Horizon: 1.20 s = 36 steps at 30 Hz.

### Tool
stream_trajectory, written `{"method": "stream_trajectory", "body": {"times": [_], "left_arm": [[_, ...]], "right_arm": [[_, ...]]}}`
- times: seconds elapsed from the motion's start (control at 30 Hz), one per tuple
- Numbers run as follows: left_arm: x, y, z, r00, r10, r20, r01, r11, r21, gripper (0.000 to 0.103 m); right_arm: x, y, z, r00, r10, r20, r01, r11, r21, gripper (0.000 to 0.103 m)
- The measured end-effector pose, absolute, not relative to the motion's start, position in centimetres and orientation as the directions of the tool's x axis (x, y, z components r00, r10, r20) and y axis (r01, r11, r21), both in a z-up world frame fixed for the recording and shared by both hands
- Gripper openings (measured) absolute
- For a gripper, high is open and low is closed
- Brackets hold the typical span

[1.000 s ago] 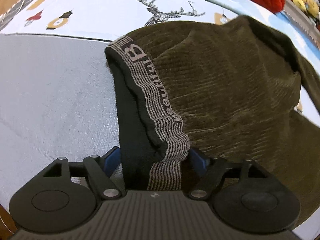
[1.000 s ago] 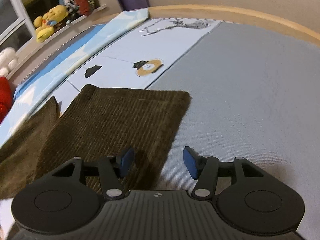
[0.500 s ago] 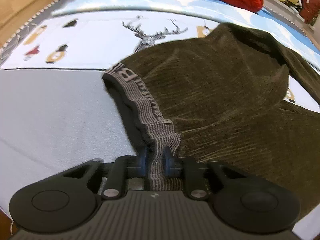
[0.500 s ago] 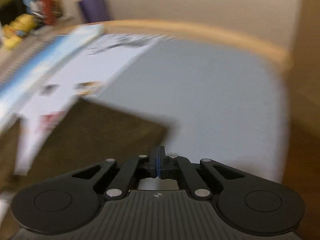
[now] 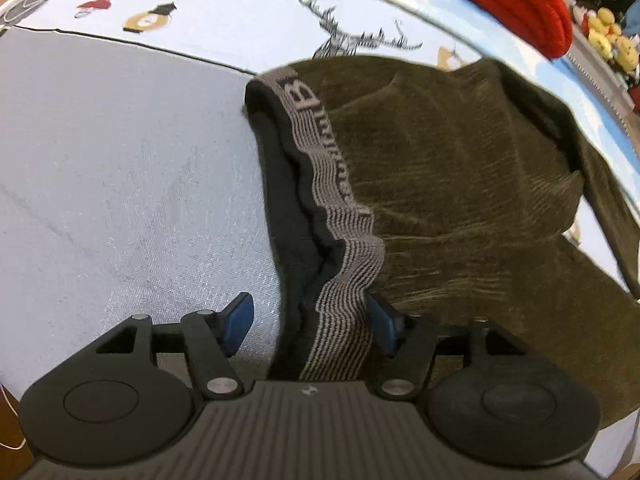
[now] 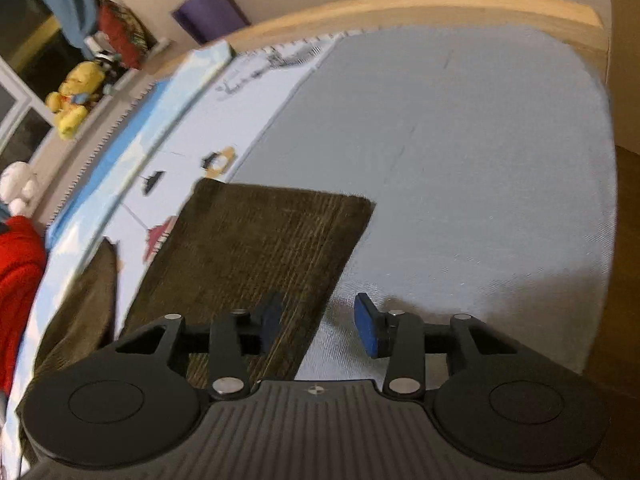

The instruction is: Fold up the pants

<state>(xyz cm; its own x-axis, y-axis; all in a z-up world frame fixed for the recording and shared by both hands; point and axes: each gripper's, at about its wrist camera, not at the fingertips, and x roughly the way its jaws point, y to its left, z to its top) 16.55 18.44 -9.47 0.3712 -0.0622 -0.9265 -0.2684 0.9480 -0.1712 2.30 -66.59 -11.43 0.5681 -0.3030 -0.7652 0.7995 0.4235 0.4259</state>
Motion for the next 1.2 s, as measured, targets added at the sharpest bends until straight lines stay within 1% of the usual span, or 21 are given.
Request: {"method": "stream_trajectory", "body": {"times": [0.1,0.17,0.2,0.23,0.27,0.3,0.33,0.37,0.4,0.43,0.5,0.53,0.6,0.7,0.77,0.9,1.1,1.17,1.2], "left_arm": [[17.3,18.1,-9.9,0.362,-0.07,-0.929,-0.249,0.954,-0.169,0.068],[17.9,17.9,-10.4,0.354,-0.057,-0.934,-0.24,0.959,-0.15,0.068],[18.2,17.9,-10.7,0.347,-0.051,-0.937,-0.24,0.96,-0.141,0.068],[18.5,17.8,-10.9,0.339,-0.049,-0.939,-0.24,0.961,-0.137,0.068],[18.8,17.7,-11.1,0.335,-0.044,-0.941,-0.236,0.963,-0.129,0.068],[19.2,17.4,-11.2,0.337,-0.031,-0.941,-0.224,0.968,-0.113,0.067],[19.6,16.9,-11.3,0.345,-0.018,-0.939,-0.201,0.975,-0.092,0.06],[19.8,16.4,-11.3,0.351,0.001,-0.936,-0.176,0.982,-0.065,0.059],[20.1,15.9,-11.4,0.358,0.018,-0.934,-0.16,0.986,-0.042,0.053],[20.3,15.6,-11.3,0.37,0.027,-0.929,-0.144,0.989,-0.028,0.043],[20.6,15.2,-10.8,0.403,0.04,-0.914,-0.123,0.992,-0.011,0.033],[20.7,15.0,-10.6,0.42,0.041,-0.907,-0.118,0.993,-0.01,0.03],[21.1,14.1,-10.3,0.443,0.02,-0.896,-0.096,0.995,-0.025,0.027],[21.0,11.9,-10.0,0.463,-0.027,-0.886,-0.005,0.999,-0.033,0.025],[20.7,11.0,-9.6,0.477,-0.025,-0.879,0.035,0.999,-0.01,0.023],[20.2,13.1,-9.7,0.432,0.005,-0.902,-0.015,1.0,-0.002,0.021],[19.6,15.9,-9.3,0.385,0.03,-0.922,-0.086,0.996,-0.003,0.022],[19.6,15.6,-8.8,0.382,0.017,-0.924,-0.091,0.996,-0.019,0.024],[19.3,15.6,-8.7,0.375,0.009,-0.927,-0.096,0.995,-0.029,0.031]], "right_arm": [[3.7,-67.1,-12.7,0.549,-0.3,-0.78,0.813,0.409,0.414,0.044],[4.5,-66.7,-12.9,0.54,-0.329,-0.774,0.815,0.435,0.384,0.044],[5.0,-66.7,-12.9,0.532,-0.342,-0.775,0.817,0.447,0.363,0.042],[5.2,-66.8,-13.0,0.52,-0.357,-0.775,0.822,0.454,0.343,0.033],[5.3,-67.0,-13.1,0.508,-0.37,-0.778,0.828,0.457,0.323,0.026],[5.5,-67.1,-13.2,0.498,-0.378,-0.781,0.833,0.46,0.308,0.015],[5.5,-67.3,-13.2,0.498,-0.377,-0.781,0.832,0.46,0.309,0.013],[5.5,-67.4,-13.1,0.498,-0.377,-0.781,0.832,0.46,0.309,0.012],[5.6,-67.5,-12.9,0.496,-0.38,-0.781,0.832,0.467,0.301,0.011],[5.6,-67.4,-12.7,0.488,-0.389,-0.782,0.833,0.475,0.284,0.009],[5.1,-67.4,-12.0,0.465,-0.42,-0.779,0.846,0.472,0.25,0.008],[4.5,-67.5,-11.6,0.446,-0.442,-0.778,0.859,0.454,0.234,0.008],[2.6,-68.0,-11.1,0.392,-0.474,-0.788,0.896,0.389,0.212,0.008],[-1.1,-68.9,-10.7,0.261,-0.516,-0.816,0.958,0.243,0.153,0.008],[-2.7,-69.4,-10.9,0.232,-0.503,-0.832,0.967,0.209,0.144,0.008],[-3.0,-69.3,-11.4,0.31,-0.421,-0.852,0.933,0.307,0.188,0.008],[-2.1,-68.7,-11.4,0.298,-0.331,-0.895,0.903,0.403,0.151,0.009],[-1.8,-68.6,-11.1,0.281,-0.323,-0.904,0.903,0.409,0.134,0.009],[-1.6,-69.0,-10.8,0.28,-0.318,-0.906,0.902,0.409,0.135,0.01]]}}
